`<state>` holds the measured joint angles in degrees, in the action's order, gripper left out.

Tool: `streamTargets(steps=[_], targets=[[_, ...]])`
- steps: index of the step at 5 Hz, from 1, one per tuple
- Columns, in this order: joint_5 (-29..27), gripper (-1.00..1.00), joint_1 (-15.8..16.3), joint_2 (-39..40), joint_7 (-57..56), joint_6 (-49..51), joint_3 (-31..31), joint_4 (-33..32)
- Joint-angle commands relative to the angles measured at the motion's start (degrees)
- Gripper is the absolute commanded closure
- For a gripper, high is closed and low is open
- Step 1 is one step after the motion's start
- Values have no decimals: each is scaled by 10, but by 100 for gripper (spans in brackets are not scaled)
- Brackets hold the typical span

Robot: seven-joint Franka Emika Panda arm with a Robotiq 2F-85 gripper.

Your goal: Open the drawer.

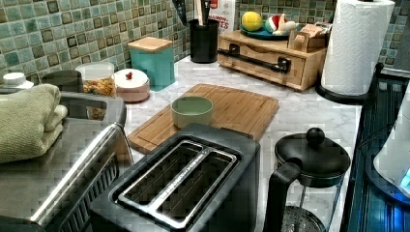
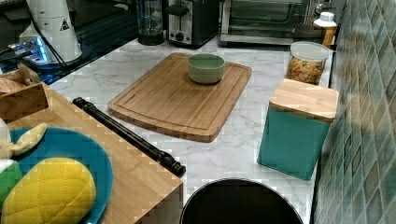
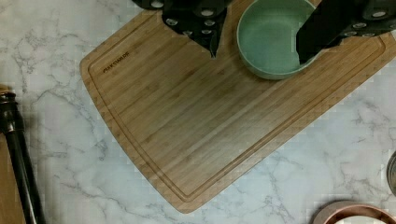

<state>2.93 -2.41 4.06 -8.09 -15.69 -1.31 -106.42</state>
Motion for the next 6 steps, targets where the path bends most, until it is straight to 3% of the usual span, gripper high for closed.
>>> streamTargets(steps=[1, 2, 4, 5, 6], targets=[[6, -100, 1, -20, -2, -65, -2, -65], [34, -100, -15, -18, -47, -116, 12, -92], [28, -100, -88, 29, -273, -161, 72, -52], [19, -100, -107, 37, -315, -210, 97, -58], [45, -100, -119, 44, -301, -231, 109, -60]])
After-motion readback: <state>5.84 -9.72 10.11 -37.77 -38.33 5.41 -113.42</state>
